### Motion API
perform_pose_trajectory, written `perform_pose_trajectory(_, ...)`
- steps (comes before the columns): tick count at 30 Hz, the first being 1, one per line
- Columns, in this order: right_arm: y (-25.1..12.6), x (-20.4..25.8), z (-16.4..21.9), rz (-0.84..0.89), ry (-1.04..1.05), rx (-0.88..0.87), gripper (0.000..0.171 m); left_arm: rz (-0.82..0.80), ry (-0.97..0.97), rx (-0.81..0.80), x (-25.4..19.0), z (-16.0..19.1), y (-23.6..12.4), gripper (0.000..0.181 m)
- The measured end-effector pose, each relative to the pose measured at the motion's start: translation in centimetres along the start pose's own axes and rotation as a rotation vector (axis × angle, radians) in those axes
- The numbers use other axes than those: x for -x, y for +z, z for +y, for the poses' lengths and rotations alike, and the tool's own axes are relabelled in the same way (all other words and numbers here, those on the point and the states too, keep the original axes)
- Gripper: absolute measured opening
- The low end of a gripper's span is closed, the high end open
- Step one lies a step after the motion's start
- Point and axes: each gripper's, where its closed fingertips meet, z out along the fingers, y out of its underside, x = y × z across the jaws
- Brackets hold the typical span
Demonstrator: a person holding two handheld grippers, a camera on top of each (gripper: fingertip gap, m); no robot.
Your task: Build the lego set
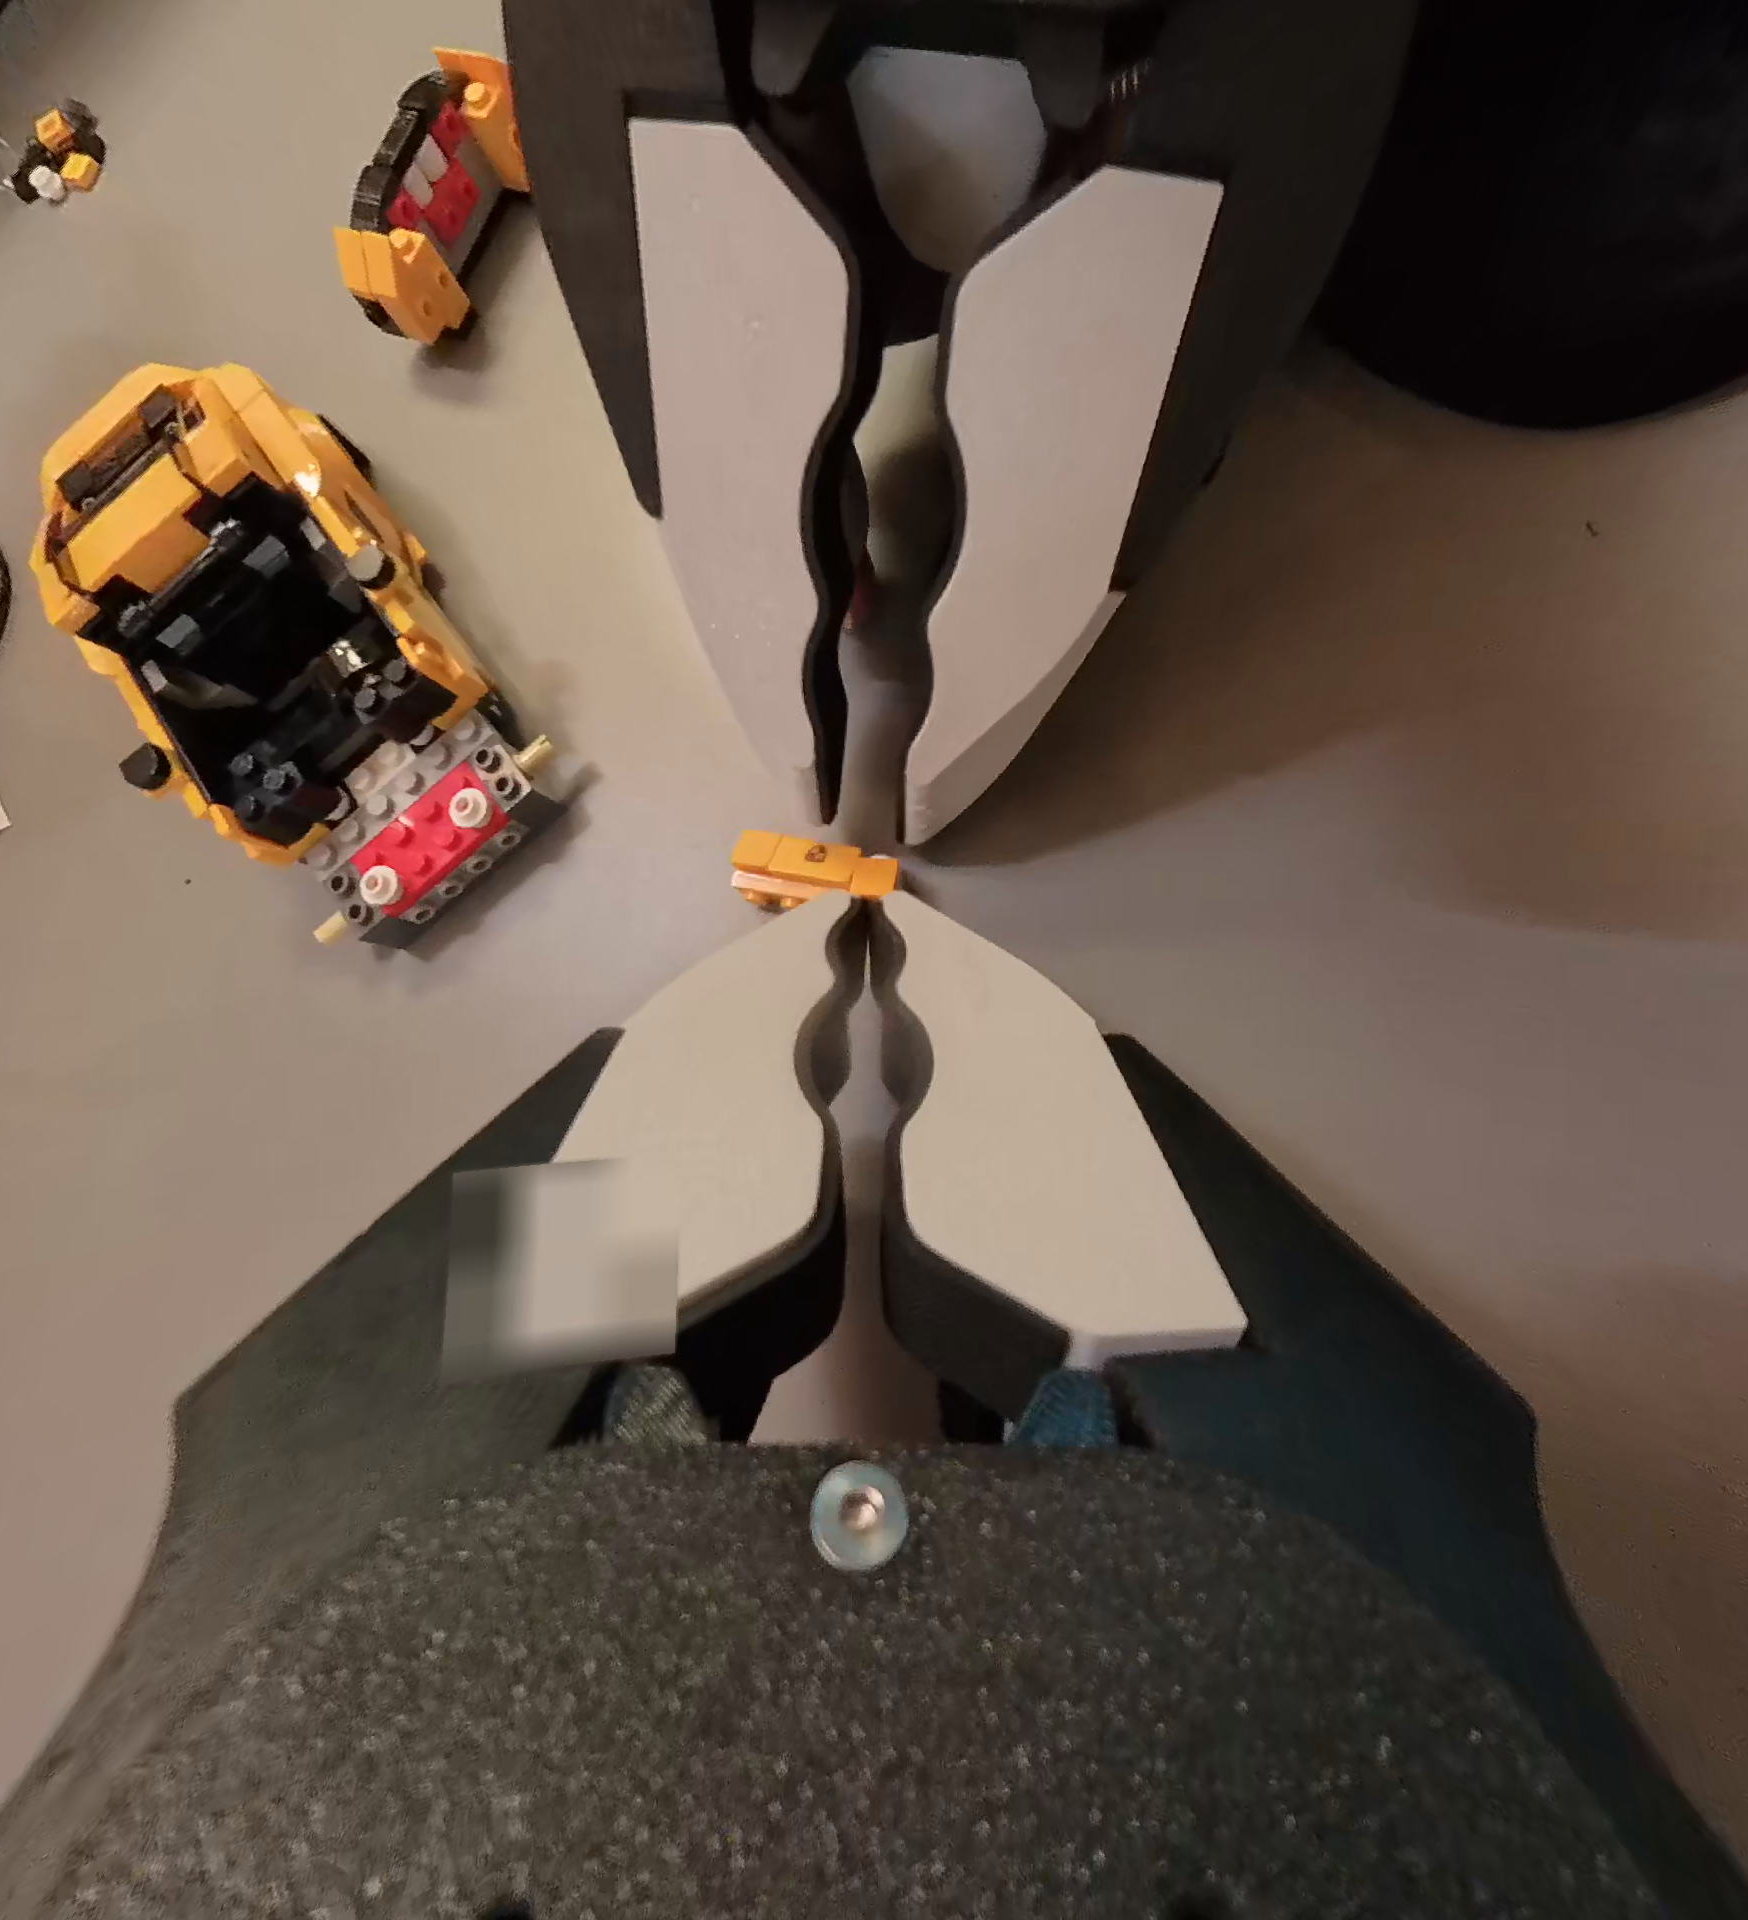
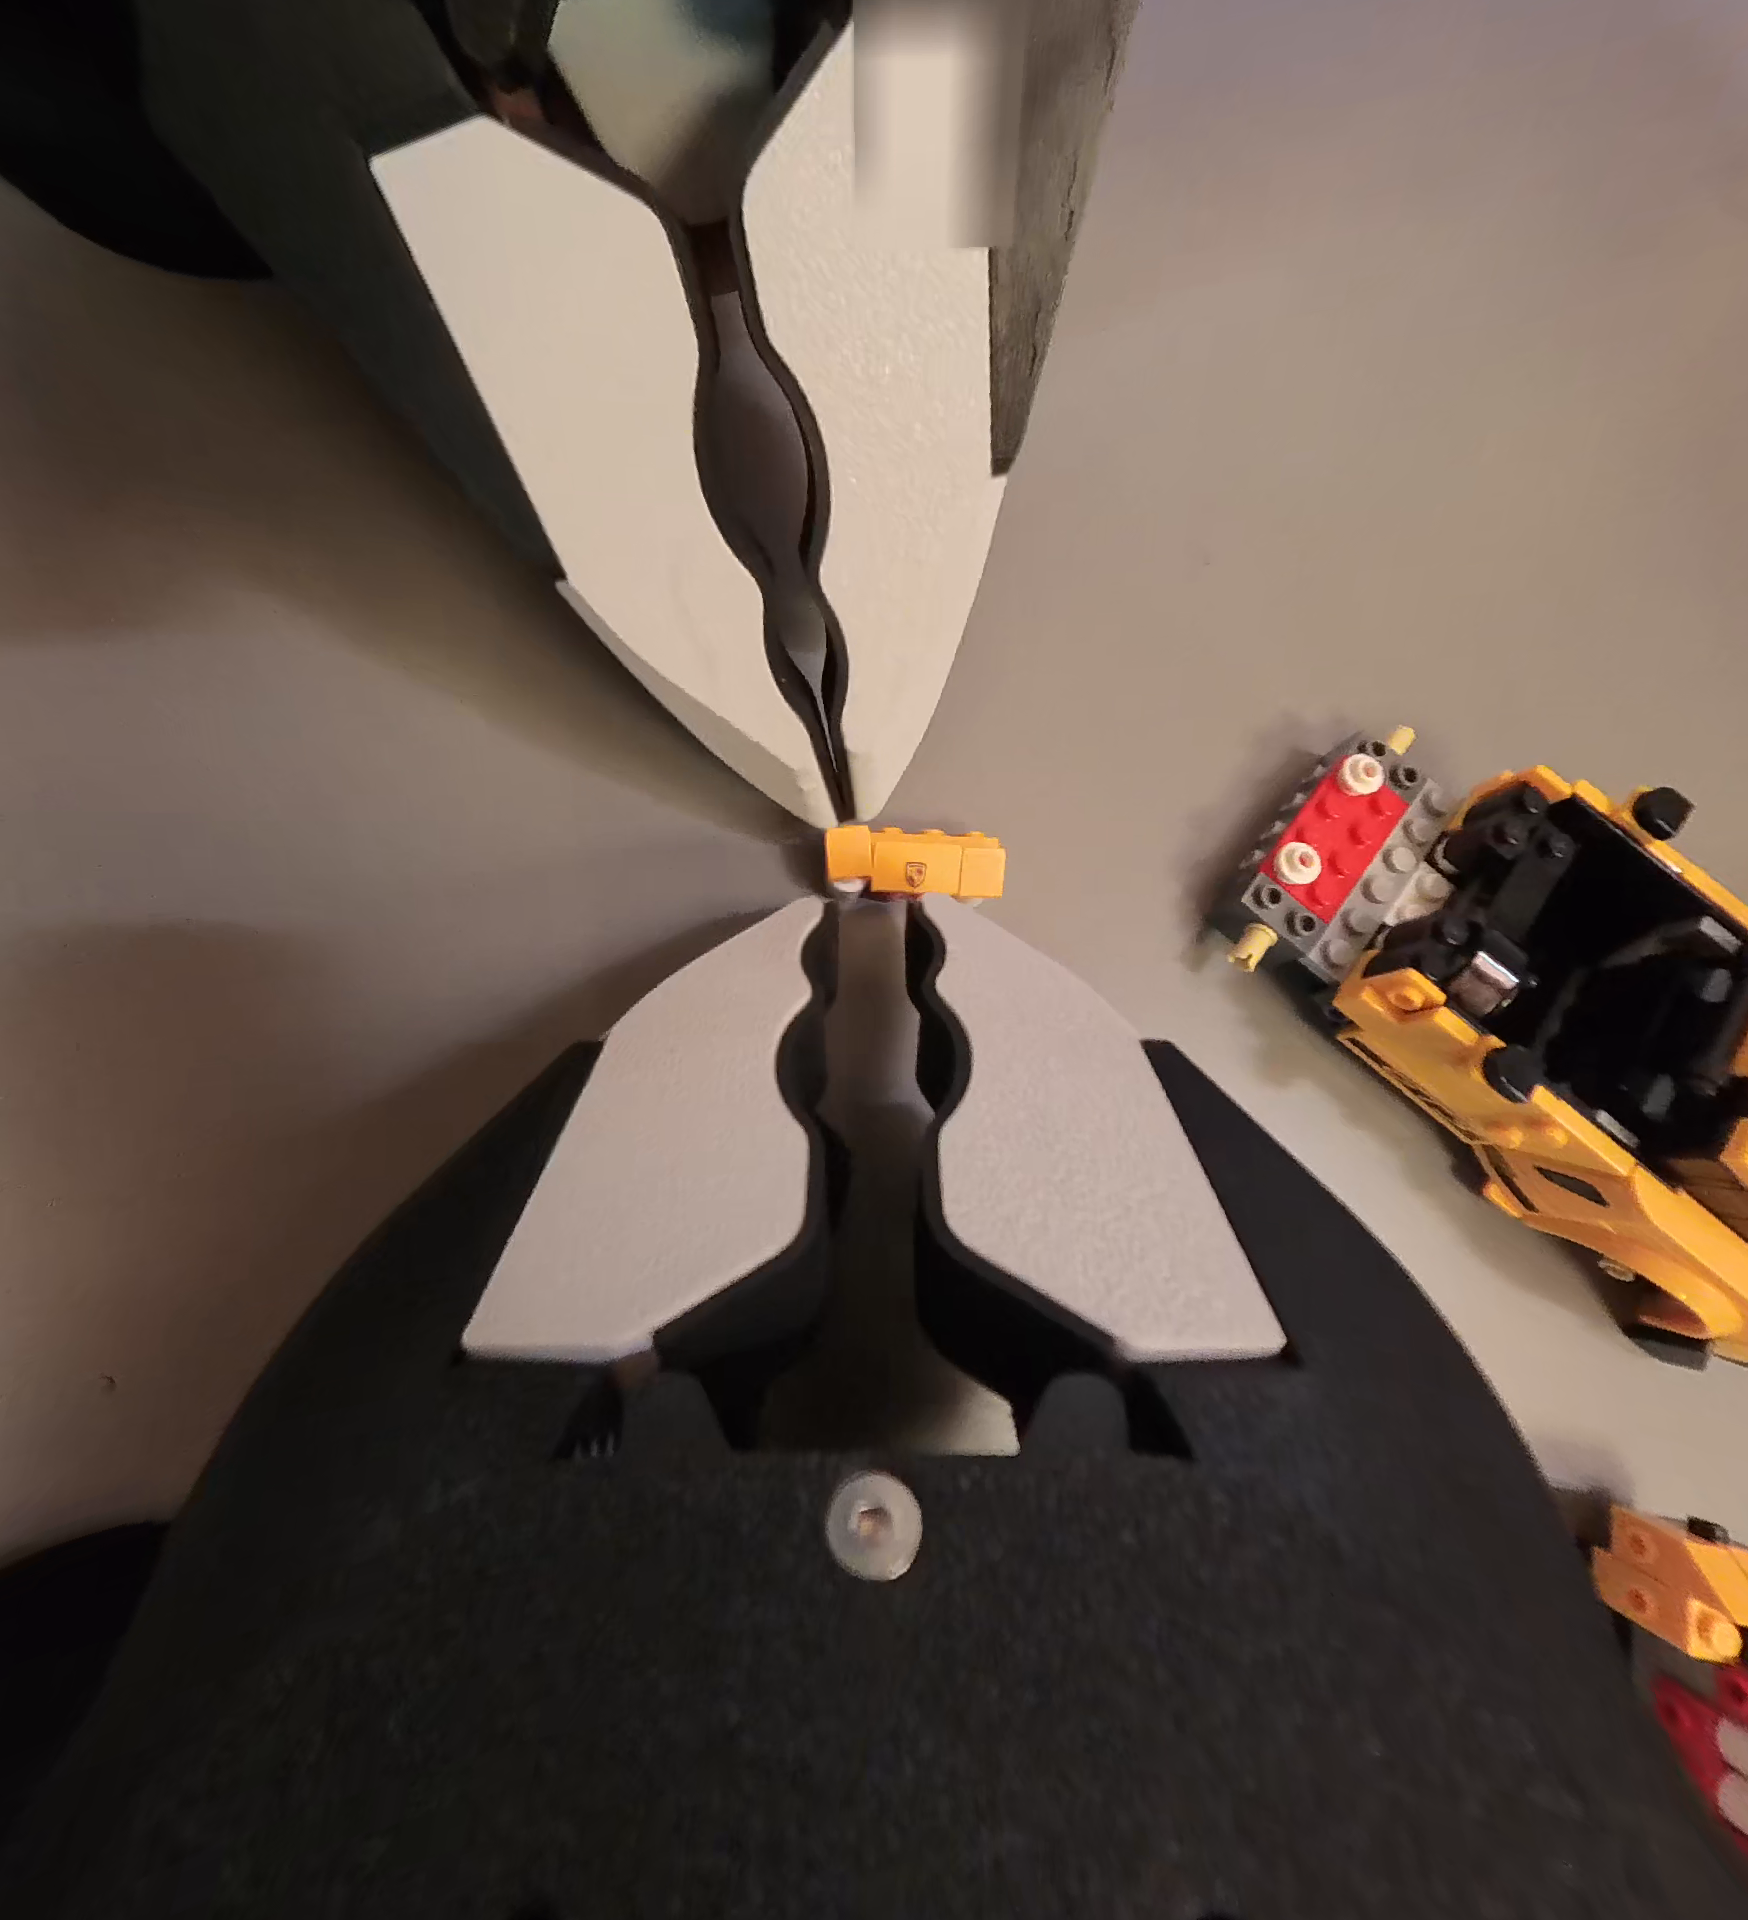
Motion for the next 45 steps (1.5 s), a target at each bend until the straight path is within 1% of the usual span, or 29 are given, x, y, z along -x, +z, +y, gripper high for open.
perform_pose_trajectory(14, 0.1, 0.1, -0.1, -0.004, -0.001, 0.010, 0.011, -0.015, -0.012, 0.006, 0.3, 0.1, 0.2, 0.000)
perform_pose_trajectory(18, -0.3, -0.1, -0.4, -0.007, 0.022, -0.022, 0.010, -0.013, -0.022, -0.005, 0.4, 0.0, 0.0, 0.001)
perform_pose_trajectory(23, -0.4, 0.8, -1.1, -0.036, -0.009, -0.051, 0.011, 0.025, -0.019, -0.020, -0.2, -0.2, -0.2, 0.004)
perform_pose_trajectory(45, 0.1, -0.1, -0.8, 0.004, 0.042, -0.028, 0.005, -0.004, -0.066, -0.015, 0.4, -0.1, 0.4, 0.001)
